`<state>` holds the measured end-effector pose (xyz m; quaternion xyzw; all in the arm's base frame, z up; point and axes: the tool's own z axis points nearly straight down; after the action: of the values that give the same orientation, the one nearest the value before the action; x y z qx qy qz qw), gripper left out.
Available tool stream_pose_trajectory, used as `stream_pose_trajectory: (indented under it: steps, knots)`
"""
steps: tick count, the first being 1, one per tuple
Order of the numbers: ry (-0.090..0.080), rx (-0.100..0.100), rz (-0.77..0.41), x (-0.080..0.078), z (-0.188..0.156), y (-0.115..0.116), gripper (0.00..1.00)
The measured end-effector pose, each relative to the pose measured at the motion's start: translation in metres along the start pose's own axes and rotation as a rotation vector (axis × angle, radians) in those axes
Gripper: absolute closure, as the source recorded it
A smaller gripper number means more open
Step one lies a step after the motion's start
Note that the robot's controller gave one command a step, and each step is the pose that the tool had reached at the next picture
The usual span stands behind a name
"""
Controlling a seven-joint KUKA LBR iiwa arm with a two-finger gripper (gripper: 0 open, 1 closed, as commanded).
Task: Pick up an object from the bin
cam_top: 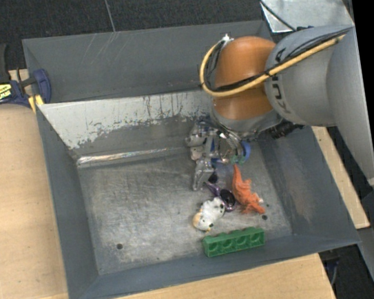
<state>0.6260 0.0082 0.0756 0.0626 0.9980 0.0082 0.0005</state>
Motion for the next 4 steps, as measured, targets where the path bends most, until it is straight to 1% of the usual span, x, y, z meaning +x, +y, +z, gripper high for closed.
stream_pose_trajectory:
  steps: [1, 2, 3, 4]
  knots:
    - [0.004, -0.001, 0.007, -0.01, -0.001, -0.08, 0.0]
    - [-0.012, 0.013, -0.001, -0.003, -0.004, 0.001, 1.0]
    - [-0.012, 0.013, 0.0, -0.003, -0.004, 0.001, 1.0]
    - [-0.007, 0.015, -0.001, -0.005, -0.043, 0.002, 1.0]
